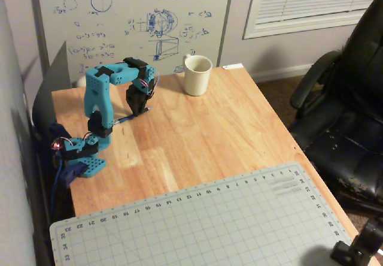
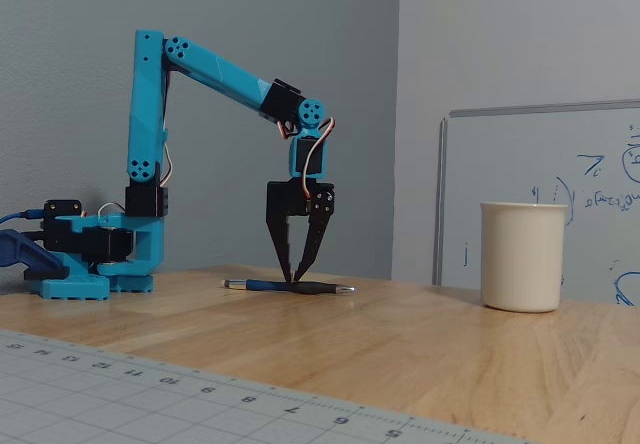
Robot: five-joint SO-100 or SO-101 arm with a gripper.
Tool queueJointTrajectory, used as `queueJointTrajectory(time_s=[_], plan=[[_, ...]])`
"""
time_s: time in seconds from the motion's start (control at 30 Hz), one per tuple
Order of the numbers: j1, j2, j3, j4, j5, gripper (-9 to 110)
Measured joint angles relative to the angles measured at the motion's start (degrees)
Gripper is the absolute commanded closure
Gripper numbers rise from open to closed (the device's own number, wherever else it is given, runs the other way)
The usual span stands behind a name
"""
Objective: Touch the pen.
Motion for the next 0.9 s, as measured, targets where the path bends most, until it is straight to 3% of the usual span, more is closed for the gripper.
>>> queueJointTrajectory(time_s=[0.9], plan=[[-0.97,-0.26,-4.83,0.0,0.0,101]])
